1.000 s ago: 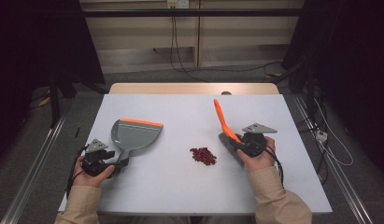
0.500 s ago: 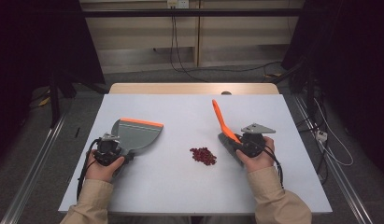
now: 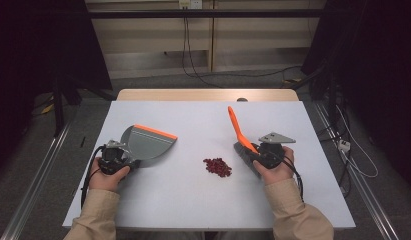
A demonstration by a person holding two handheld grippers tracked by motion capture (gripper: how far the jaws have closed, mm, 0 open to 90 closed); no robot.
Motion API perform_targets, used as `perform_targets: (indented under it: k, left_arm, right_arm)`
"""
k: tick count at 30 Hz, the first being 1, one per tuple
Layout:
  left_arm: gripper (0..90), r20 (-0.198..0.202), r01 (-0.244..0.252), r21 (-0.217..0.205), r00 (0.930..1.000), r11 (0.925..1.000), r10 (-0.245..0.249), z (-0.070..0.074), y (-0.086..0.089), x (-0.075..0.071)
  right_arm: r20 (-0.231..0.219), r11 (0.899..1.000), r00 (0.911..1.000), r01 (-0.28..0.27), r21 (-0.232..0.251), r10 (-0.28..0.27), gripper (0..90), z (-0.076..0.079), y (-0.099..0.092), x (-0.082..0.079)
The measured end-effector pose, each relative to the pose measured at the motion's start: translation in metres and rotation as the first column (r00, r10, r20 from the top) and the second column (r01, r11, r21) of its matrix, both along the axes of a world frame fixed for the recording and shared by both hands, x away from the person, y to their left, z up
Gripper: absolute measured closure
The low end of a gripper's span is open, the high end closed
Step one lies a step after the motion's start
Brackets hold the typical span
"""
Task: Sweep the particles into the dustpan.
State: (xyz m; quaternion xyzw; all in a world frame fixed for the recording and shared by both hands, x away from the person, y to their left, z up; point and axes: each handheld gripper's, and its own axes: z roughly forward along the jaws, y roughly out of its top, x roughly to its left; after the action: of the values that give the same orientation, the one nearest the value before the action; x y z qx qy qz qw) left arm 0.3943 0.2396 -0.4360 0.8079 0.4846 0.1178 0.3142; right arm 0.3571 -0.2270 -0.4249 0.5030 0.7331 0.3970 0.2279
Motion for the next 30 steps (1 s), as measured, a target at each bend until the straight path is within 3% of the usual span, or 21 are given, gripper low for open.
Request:
perform_targets:
  k: [6,10,14,20,22,23,30]
  left_arm:
    - [63.4,0.009,0.057,-0.026,0.9984,0.998,-0.057,0.009,0.001,-0.007]
    - [63.3,0.017,0.132,-0.017,0.9911,0.9911,-0.132,0.02,-0.001,-0.017]
    - [63.3,-0.009,0.211,-0.031,0.9773,0.977,-0.212,0.023,-0.001,-0.027]
    - [63.3,-0.015,0.277,-0.04,0.9606,0.9601,-0.277,0.026,-0.007,-0.034]
    - [63.3,-0.021,0.307,-0.036,0.951,0.9509,-0.308,0.028,-0.01,-0.035]
    - [63.3,-0.018,0.311,-0.034,0.9502,0.95,-0.311,0.028,-0.012,-0.037]
    - [63.3,-0.037,0.39,-0.016,0.92,0.9208,-0.39,0.029,-0.021,-0.044]
  right_arm:
    - [0.002,1.0,1.0,0.002,0.001,-0.002,70.8,0.0,0.0,0.0]
    - [0.003,1.0,1.0,0.001,0.001,-0.001,70.7,0.0,0.0,0.0]
    - [0.004,1.0,1.0,0.003,0.0,-0.003,70.7,0.0,0.0,0.0]
    - [0.005,1.0,1.0,0.003,0.001,-0.003,70.7,0.0,0.0,0.0]
    - [0.006,1.0,1.0,0.002,-0.001,-0.002,70.7,0.0,0.0,0.0]
    - [0.006,1.0,1.0,0.001,0.0,-0.001,70.7,0.0,0.0,0.0]
    - [0.007,1.0,1.0,0.003,0.001,-0.003,70.7,-0.001,0.0,0.0]
